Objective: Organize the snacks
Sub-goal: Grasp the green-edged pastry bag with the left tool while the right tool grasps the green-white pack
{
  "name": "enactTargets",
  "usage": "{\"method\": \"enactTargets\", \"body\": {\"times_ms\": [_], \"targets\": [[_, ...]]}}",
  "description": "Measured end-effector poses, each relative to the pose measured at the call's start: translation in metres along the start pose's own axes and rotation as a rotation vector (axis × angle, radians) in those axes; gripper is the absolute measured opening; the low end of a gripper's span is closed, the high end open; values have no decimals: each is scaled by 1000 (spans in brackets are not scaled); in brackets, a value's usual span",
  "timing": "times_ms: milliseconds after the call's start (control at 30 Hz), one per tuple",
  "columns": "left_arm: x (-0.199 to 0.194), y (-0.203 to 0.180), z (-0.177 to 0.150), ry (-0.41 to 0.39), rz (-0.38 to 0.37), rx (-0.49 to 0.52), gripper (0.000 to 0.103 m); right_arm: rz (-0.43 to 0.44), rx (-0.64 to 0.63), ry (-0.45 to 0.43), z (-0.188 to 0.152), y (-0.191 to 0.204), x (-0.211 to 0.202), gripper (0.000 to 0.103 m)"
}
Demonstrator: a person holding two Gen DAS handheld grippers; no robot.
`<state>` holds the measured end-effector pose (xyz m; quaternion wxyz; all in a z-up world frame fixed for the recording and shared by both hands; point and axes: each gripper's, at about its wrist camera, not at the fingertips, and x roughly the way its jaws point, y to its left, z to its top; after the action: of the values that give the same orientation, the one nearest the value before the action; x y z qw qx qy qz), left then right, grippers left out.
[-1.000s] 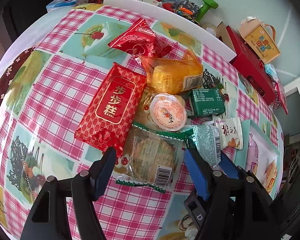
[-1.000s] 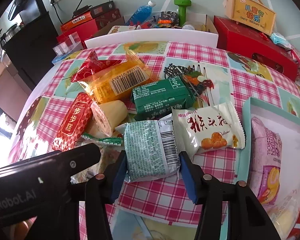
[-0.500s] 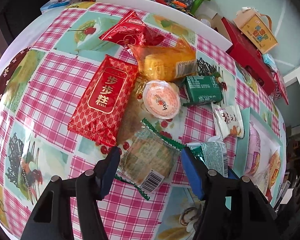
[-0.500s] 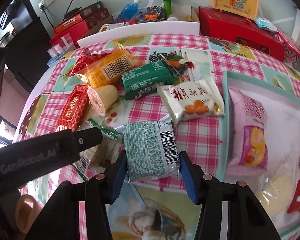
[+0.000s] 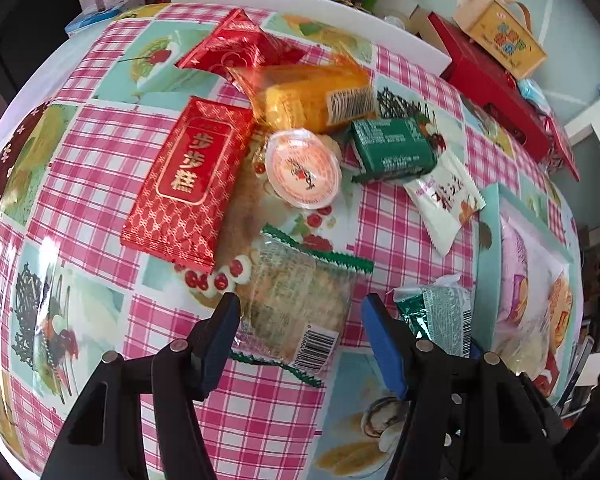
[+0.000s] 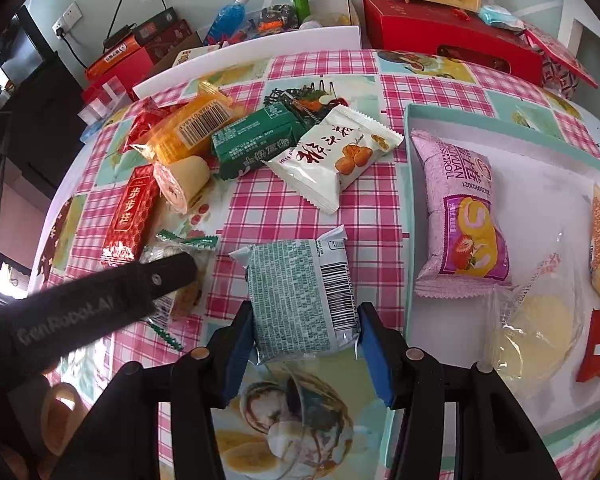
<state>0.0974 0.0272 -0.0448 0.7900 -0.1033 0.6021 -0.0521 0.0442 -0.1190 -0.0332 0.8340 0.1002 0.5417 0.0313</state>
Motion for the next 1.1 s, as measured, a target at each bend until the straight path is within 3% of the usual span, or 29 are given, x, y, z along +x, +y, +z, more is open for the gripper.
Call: {"method": "enactTargets", "body": {"times_ms": [267,567,1100], "targets": [[8,-8,-3,-17,69,42,53,-13,-24,9,0,3,5,54],[14,-16,-2,-31,103,67,53,-50,-72,-1,2,9,14,54],[7,-20,-2,-46,93,65,51,-101,-127,-7,-1,18,17,54]]}}
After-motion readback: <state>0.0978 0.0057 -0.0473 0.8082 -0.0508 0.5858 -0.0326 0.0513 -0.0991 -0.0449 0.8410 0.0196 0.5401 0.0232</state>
